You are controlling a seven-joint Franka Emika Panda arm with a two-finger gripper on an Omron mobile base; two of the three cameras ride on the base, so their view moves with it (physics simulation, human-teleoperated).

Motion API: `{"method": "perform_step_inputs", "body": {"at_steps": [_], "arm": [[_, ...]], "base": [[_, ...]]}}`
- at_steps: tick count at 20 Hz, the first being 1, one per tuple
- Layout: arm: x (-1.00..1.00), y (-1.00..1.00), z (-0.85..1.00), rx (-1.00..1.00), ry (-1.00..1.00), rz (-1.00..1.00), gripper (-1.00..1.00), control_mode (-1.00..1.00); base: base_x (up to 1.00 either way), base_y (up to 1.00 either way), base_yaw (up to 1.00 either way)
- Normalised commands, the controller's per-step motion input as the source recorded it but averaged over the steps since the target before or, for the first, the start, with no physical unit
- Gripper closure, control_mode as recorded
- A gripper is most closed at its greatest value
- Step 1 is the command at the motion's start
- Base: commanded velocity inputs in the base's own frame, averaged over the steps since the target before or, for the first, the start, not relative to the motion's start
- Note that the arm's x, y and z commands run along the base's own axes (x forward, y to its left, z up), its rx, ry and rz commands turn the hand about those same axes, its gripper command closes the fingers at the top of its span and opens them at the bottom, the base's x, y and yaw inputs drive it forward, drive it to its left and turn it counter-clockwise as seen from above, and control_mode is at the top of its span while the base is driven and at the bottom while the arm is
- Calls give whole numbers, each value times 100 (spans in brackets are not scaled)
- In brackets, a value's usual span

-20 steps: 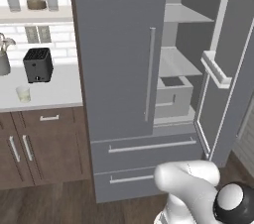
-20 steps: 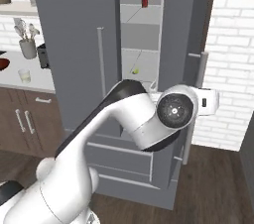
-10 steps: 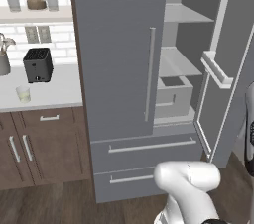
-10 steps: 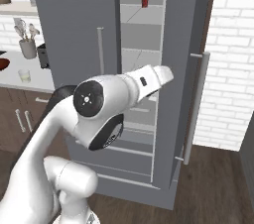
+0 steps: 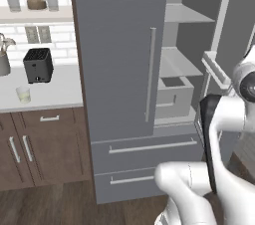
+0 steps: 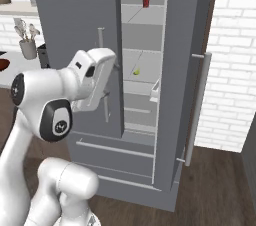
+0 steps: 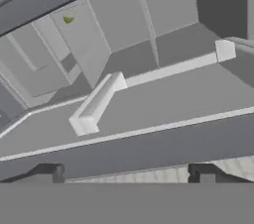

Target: Grab a lemon wedge from the fridge and one ice cube from the ice bowl, and put them in the glass of lemonade.

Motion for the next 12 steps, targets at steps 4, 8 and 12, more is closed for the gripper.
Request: {"method": "perform_step_inputs", "body": {"at_steps": [4,8,12], "arm": [[10,11,59,-28,19,-2,-100,-100],[48,-14,22,-13,28,-15,-100,-100],[73,-18,-12,-10,0,-8,-100,-100]], "base": [[0,0,0],[0,0,0],[0,0,0]]}}
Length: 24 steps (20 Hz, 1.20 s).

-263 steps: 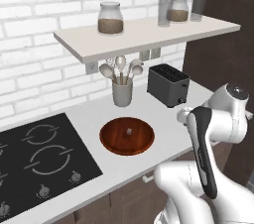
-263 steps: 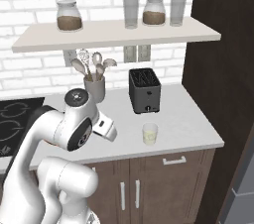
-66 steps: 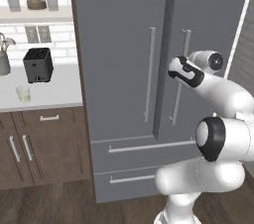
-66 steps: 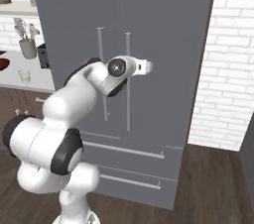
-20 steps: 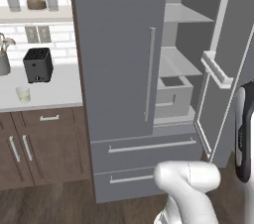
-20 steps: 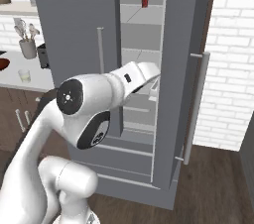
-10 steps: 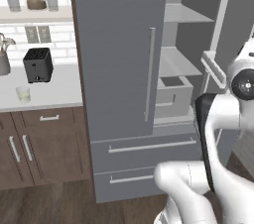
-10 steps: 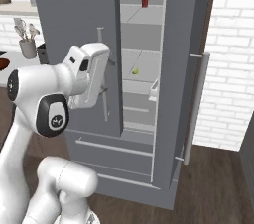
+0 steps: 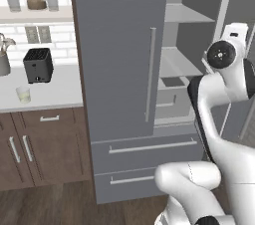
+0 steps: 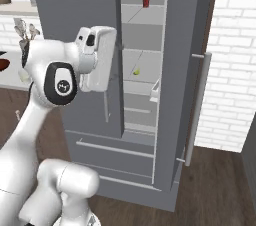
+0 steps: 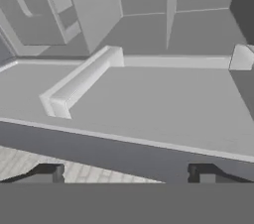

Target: Grab a lemon wedge from the fridge and one ice cube from the ice bowl, and put them in the glass of lemonade.

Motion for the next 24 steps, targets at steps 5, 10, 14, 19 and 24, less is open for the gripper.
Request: {"method": "perform_step_inputs", "body": {"at_steps": [5,10,14,19,24], "arm": [[60,-47,-17,-5,0,-9,-100,-100],[60,-58,-26,7,0,-11,-100,-100],[92,-15,-3,10,7,-6,-100,-100],[79,-61,0,10,9,-5,-100,-100],[7,-100,-12,13,-4,-14,-100,-100]], "base": [[0,0,0],[0,0,0],[0,0,0],[0,0,0],[0,0,0]]}}
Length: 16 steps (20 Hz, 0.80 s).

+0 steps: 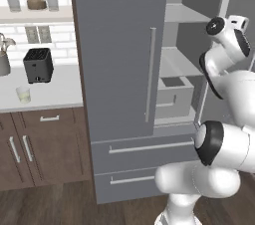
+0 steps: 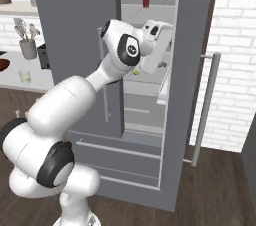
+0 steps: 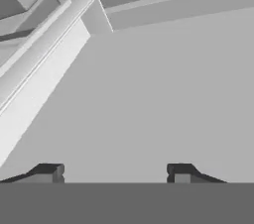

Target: Grab a lemon wedge from the fridge and one ice cube from the ice bowl, and put them in the glass of lemonade.

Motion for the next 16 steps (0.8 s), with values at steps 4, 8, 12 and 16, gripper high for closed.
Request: {"method": "perform_step_inputs", "body": {"at_steps": [4,8,12,16], "arm": [[-29,-100,-19,15,-16,-17,-100,-100],[-100,-31,-1,5,-52,-1,-100,-100],[-100,65,-3,5,-56,0,-100,-100],[-100,82,-2,10,-41,0,-100,-100]], "base": [[0,0,0],[0,0,0],[0,0,0],[0,0,0]]}}
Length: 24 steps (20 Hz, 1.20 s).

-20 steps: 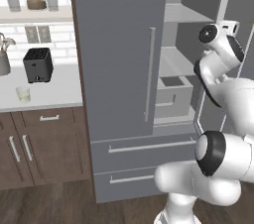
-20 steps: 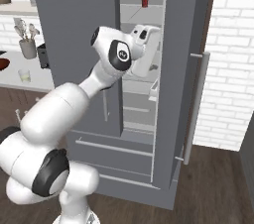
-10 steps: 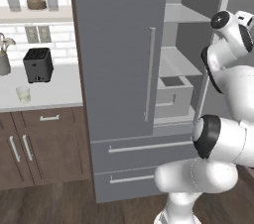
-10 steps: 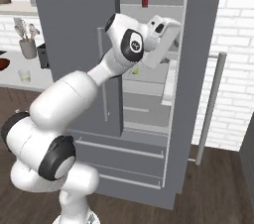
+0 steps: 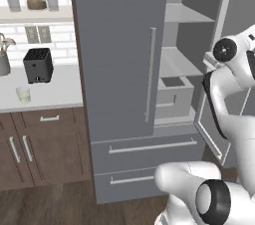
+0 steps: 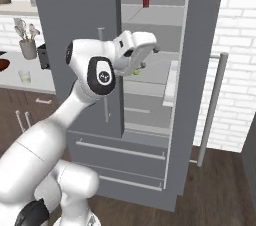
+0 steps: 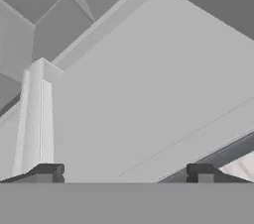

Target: Grab a lemon wedge from the fridge and one ice cube from the ice bowl, and put them in the glass of lemonade.

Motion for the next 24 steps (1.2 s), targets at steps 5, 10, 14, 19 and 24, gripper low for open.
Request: {"method": "perform_step_inputs", "body": {"at_steps": [5,10,14,19,24], "arm": [[-88,92,0,35,-11,0,-100,-100],[-75,100,0,44,-1,1,-100,-100],[-73,100,0,52,0,13,-100,-100],[-33,100,-8,55,3,23,-100,-100],[6,64,0,45,7,27,-100,-100]], "base": [[0,0,0],[0,0,0],[0,0,0],[0,0,0],[0,0,0]]}}
